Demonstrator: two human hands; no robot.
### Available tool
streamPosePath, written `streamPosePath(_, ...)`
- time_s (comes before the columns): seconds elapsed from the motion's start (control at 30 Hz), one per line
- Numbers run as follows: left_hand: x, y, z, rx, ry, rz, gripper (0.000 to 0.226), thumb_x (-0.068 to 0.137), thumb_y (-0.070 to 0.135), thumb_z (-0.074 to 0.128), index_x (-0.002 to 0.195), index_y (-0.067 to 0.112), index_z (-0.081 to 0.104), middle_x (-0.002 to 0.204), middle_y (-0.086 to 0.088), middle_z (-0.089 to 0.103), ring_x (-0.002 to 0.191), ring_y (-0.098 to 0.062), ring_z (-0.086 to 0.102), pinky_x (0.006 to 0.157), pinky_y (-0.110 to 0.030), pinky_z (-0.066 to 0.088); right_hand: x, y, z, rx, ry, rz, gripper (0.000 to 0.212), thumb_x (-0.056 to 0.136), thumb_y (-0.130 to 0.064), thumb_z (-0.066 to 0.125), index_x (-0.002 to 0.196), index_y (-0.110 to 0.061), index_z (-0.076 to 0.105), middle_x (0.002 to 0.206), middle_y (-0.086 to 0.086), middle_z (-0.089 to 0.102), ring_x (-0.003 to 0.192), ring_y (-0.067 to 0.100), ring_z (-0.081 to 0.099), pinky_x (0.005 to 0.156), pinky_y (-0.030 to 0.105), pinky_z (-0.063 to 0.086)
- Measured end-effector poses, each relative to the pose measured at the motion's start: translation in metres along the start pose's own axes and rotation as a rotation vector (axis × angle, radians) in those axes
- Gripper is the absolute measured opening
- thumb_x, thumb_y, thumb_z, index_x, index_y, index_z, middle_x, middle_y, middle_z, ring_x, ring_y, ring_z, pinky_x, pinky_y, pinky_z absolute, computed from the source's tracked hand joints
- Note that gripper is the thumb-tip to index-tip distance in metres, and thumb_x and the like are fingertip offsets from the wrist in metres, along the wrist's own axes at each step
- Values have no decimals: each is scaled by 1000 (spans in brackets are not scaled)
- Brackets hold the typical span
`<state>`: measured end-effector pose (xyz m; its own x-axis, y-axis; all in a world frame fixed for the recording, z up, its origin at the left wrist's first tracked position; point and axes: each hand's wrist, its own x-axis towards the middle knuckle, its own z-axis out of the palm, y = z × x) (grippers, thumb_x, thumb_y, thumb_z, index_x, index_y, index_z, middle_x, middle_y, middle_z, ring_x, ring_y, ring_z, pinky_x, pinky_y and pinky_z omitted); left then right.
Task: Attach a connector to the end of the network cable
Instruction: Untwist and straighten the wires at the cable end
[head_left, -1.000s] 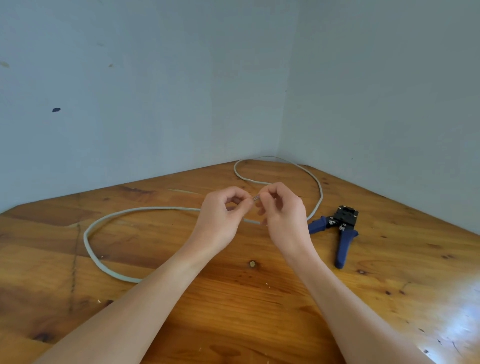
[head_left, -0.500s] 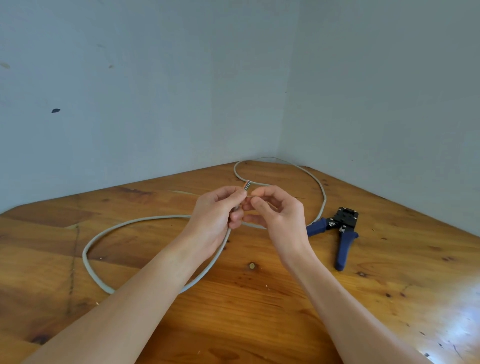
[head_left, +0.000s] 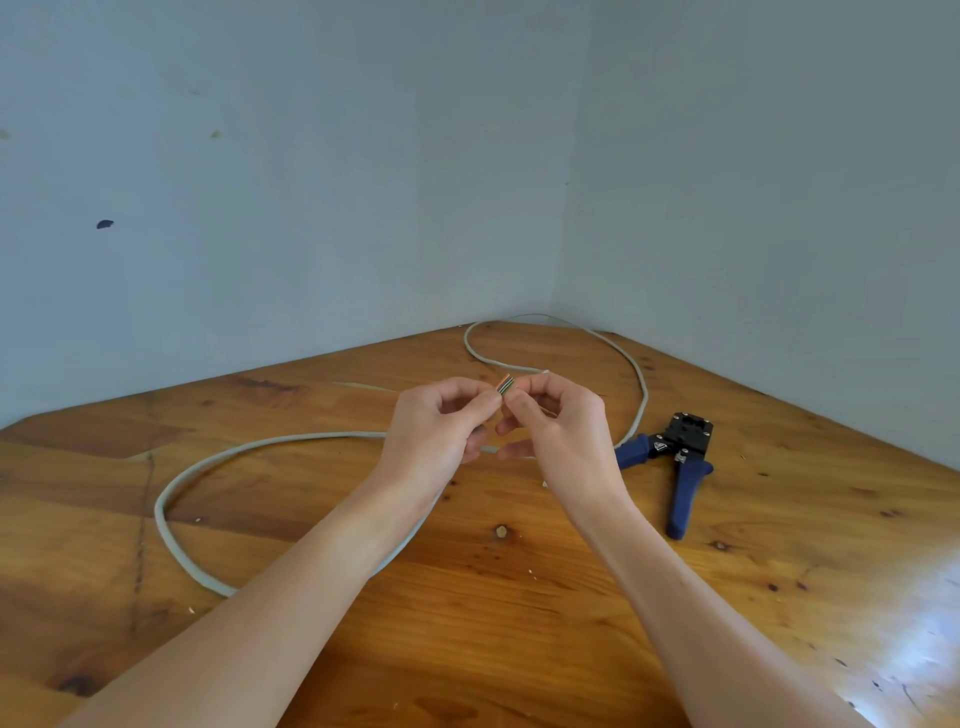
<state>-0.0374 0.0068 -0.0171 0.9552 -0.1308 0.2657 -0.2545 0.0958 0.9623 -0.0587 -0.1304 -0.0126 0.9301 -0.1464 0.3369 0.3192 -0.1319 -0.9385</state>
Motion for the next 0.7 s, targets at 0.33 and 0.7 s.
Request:
streamPosePath(0.33,-3,0,4,239,78,150,15,93,19,67,80,19,74,54,20,58,50,1,50,57,-19,42,-1,1,0,109,61,57,8,94,-11,67,94,-9,75,79,6,75,70,12,73,59,31,62)
streamPosePath(0.7,1,2,-5,526,29,242,15,93,20,68,80,25,73,71,15,69,62,-9,61,55,-15,45,0,3,-3,-211,-34,-114,22,96,-7,63,112,-22,67,92,-2,73,82,13,72,70,35,64)
